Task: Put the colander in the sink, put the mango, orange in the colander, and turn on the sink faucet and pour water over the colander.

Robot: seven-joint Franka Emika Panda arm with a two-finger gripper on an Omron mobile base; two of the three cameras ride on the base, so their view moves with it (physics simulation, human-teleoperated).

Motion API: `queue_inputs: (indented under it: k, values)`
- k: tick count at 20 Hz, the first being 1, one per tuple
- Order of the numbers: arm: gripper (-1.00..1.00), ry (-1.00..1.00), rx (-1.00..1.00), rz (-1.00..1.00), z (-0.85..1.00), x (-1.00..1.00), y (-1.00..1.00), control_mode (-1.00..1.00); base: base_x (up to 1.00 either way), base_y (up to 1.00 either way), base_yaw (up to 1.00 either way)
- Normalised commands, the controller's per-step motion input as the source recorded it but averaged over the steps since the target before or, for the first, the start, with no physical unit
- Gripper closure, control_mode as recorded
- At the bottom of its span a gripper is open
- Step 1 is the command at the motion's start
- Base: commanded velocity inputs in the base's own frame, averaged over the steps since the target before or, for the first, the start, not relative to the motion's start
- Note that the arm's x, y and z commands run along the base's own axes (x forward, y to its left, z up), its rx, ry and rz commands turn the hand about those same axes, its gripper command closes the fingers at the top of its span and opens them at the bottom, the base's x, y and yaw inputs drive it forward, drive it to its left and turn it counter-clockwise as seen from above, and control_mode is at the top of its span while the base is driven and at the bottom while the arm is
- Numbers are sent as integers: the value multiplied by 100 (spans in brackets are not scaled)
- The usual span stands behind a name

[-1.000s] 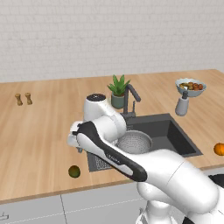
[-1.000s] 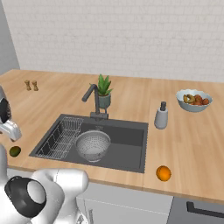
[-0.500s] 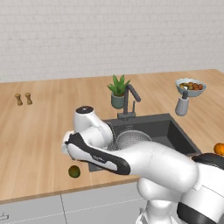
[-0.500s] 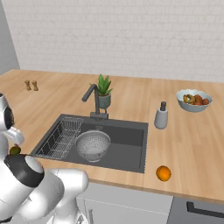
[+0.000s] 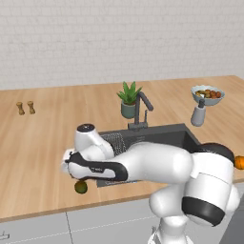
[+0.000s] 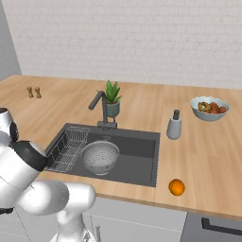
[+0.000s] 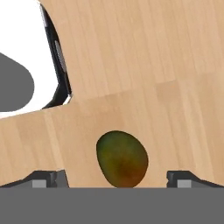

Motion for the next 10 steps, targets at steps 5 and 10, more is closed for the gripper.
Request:
queue_inputs:
  k: [5,10]
  values:
    - [-100,0,-5,4,-30,15,25,-100,0,0,0]
    - [-100,0,-7,0,-38,-1,0,-100,0,0,0]
